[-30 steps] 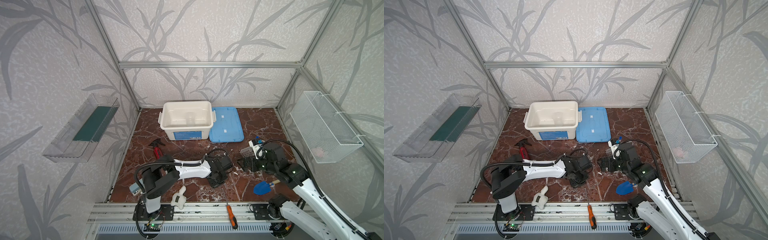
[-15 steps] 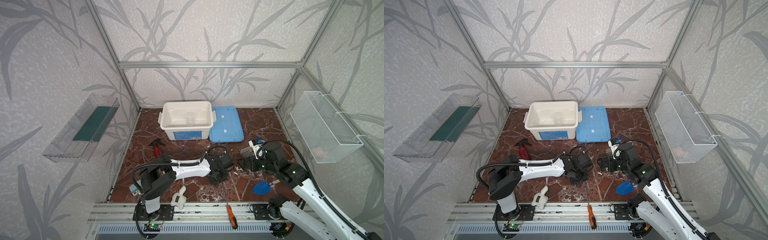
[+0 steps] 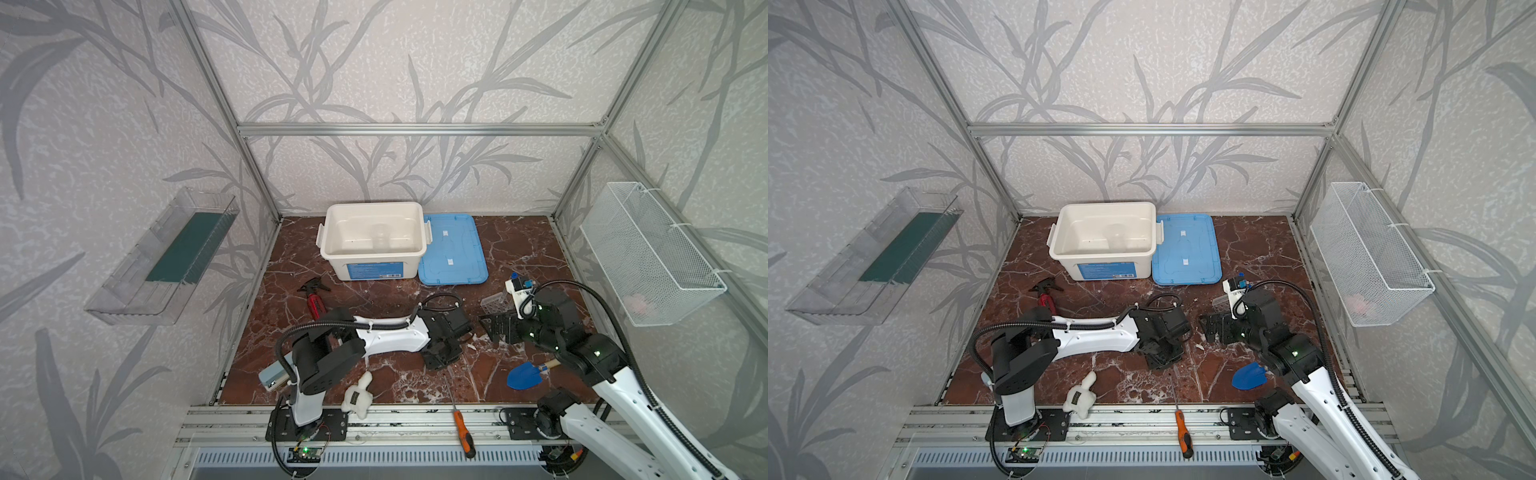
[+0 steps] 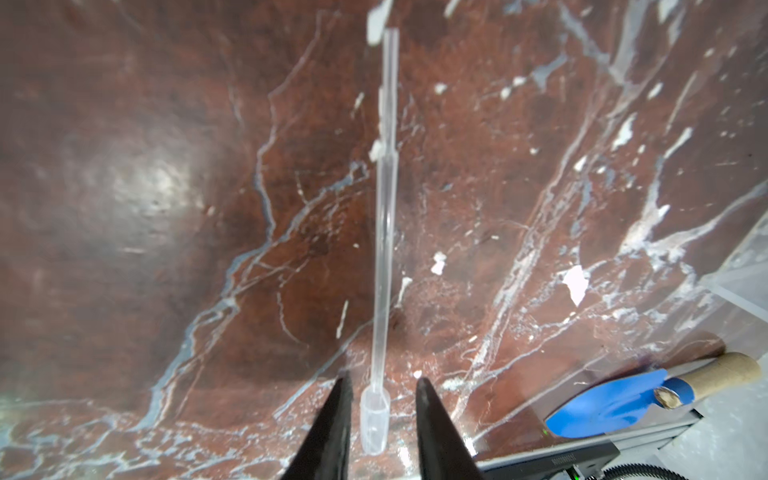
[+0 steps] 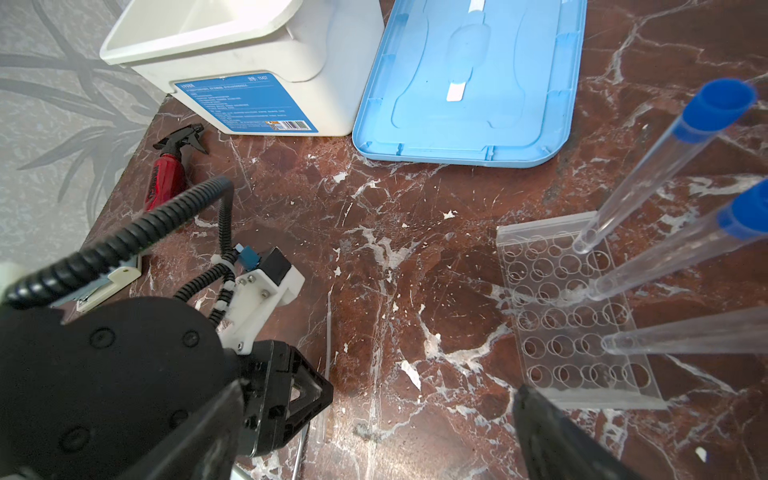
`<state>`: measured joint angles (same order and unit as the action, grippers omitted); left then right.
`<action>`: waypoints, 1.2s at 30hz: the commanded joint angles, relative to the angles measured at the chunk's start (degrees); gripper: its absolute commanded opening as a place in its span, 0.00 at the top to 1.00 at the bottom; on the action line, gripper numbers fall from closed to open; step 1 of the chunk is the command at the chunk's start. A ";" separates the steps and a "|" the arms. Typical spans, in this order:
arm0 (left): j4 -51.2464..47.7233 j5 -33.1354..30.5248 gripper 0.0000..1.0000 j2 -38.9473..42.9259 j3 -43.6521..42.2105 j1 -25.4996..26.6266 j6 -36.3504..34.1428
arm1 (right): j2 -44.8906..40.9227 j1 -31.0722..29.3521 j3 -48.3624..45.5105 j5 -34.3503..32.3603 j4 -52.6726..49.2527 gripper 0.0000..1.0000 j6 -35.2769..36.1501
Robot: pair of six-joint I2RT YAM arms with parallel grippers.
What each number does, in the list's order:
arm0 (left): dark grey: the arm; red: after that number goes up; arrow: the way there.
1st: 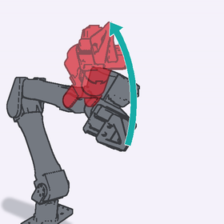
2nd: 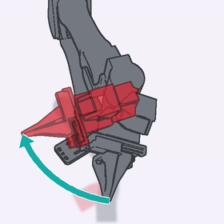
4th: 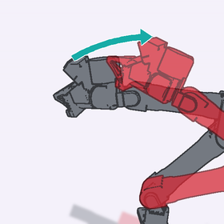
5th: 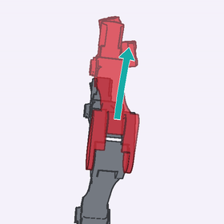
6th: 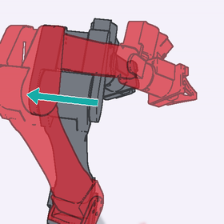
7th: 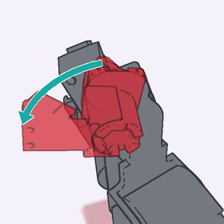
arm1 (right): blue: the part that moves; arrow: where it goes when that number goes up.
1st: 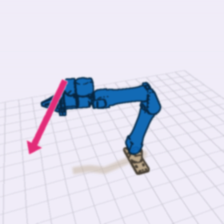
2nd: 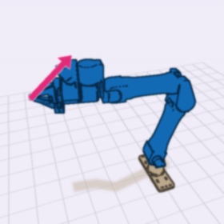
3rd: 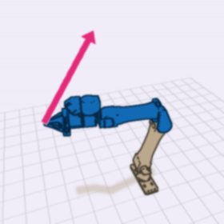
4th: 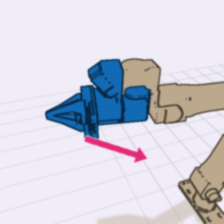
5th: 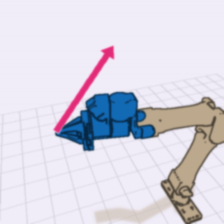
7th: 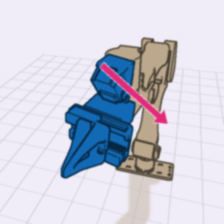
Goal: Organize the chemistry lab equipment
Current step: 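Lift the clear pipette off the table with the left gripper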
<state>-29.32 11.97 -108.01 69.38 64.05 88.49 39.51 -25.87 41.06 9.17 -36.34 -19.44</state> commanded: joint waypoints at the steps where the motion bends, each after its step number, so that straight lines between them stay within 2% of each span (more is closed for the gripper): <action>1: -1.91 0.38 0.71 -1.21 1.60 0.32 1.73 | -0.89 0.25 -0.42 -0.86 -0.74 0.01 0.97; 9: -0.83 2.25 0.79 -2.86 1.76 0.42 2.86 | -1.18 0.51 -0.63 -1.49 -1.57 0.01 2.03; 17: 0.20 4.17 0.93 -3.68 0.91 0.29 3.47 | -1.37 0.82 -0.58 -1.87 -1.11 0.01 1.95; 21: 0.68 3.22 0.99 -2.62 0.80 -0.07 2.94 | -1.32 0.91 -0.47 -2.22 -1.04 0.01 1.86; 29: -2.79 -3.48 1.00 3.74 1.29 -1.97 -3.13 | -1.16 0.91 -0.07 -0.56 0.90 0.01 1.25; 33: -6.22 -9.37 1.00 9.09 2.11 -3.87 -9.35 | -1.72 0.92 0.58 3.07 4.72 0.01 1.25; 36: -12.21 -12.33 1.00 11.83 5.54 -5.63 -14.42 | -0.60 0.93 2.44 3.31 6.66 0.01 1.45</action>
<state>-34.87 5.30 -99.39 71.88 59.59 79.61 38.68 -25.17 41.21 10.74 -33.26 -18.20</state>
